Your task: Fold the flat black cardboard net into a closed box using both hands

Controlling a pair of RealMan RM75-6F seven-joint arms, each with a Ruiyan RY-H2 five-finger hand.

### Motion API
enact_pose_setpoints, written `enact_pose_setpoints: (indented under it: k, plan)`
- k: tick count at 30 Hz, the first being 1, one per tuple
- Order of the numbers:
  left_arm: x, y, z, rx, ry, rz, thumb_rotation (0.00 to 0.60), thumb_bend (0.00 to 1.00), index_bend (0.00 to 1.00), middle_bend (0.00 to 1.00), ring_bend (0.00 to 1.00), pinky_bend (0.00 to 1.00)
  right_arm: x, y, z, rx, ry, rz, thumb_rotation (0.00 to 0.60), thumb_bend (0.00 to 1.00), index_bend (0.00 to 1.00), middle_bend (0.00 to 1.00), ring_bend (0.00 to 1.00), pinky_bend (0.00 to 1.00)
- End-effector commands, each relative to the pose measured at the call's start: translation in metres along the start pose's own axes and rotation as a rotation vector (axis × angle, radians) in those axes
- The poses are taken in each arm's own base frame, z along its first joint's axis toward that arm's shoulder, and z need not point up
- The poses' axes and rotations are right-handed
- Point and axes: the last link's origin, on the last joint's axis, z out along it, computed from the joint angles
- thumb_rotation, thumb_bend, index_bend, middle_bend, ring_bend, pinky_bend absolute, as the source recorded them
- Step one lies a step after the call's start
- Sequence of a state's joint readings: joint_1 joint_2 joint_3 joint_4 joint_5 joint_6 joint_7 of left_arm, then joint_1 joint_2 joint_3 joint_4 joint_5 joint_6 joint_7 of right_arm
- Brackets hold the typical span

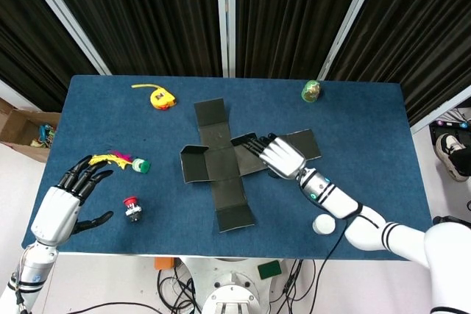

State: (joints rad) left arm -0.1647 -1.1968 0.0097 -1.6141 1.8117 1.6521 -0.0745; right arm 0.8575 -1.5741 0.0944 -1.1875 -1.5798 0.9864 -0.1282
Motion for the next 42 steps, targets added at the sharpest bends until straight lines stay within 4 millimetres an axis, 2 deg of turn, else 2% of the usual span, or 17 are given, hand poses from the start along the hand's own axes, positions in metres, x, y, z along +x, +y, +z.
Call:
enact_pose_setpoints:
  k: [1, 5, 8, 14, 21, 38, 42]
  plan:
    - [-0.001, 0.000, -0.001, -0.002, 0.000, -0.004, 0.600, 0.06, 0.21, 0.14, 0.05, 0.20, 0.019, 0.039, -0.019, -0.279, -0.235, 0.225, 0.600, 0.00, 0.00, 0.07, 0.62, 0.98]
    - [-0.002, 0.002, -0.002, -0.013, -0.003, 0.010, 0.600, 0.06, 0.20, 0.14, 0.05, 0.20, 0.019, 0.045, 0.001, -0.324, -0.372, 0.293, 0.600, 0.00, 0.00, 0.03, 0.65, 1.00]
    - [-0.002, 0.004, -0.002, -0.015, -0.003, 0.017, 0.600, 0.06, 0.20, 0.14, 0.05, 0.20, 0.014, 0.040, 0.020, -0.337, -0.443, 0.315, 0.600, 0.00, 0.00, 0.04, 0.65, 1.00]
    - [-0.002, 0.004, -0.005, -0.004, -0.012, 0.013, 0.600, 0.06, 0.20, 0.14, 0.05, 0.20, 0.002, 0.030, 0.042, -0.357, -0.535, 0.326, 0.600, 0.01, 0.00, 0.06, 0.66, 1.00]
    - [-0.004, 0.001, -0.006, 0.005, -0.021, 0.008, 0.600, 0.06, 0.20, 0.14, 0.05, 0.20, -0.006, 0.026, 0.054, -0.392, -0.581, 0.337, 0.600, 0.01, 0.00, 0.06, 0.66, 1.00]
    - [-0.006, -0.002, -0.007, 0.018, -0.025, 0.002, 0.600, 0.06, 0.19, 0.14, 0.05, 0.20, -0.019, 0.015, 0.069, -0.403, -0.585, 0.298, 0.600, 0.03, 0.00, 0.09, 0.67, 1.00]
    - [-0.006, -0.003, -0.008, 0.021, -0.024, -0.002, 0.600, 0.06, 0.19, 0.14, 0.05, 0.20, -0.021, 0.012, 0.071, -0.412, -0.564, 0.277, 0.600, 0.06, 0.06, 0.11, 0.68, 1.00]
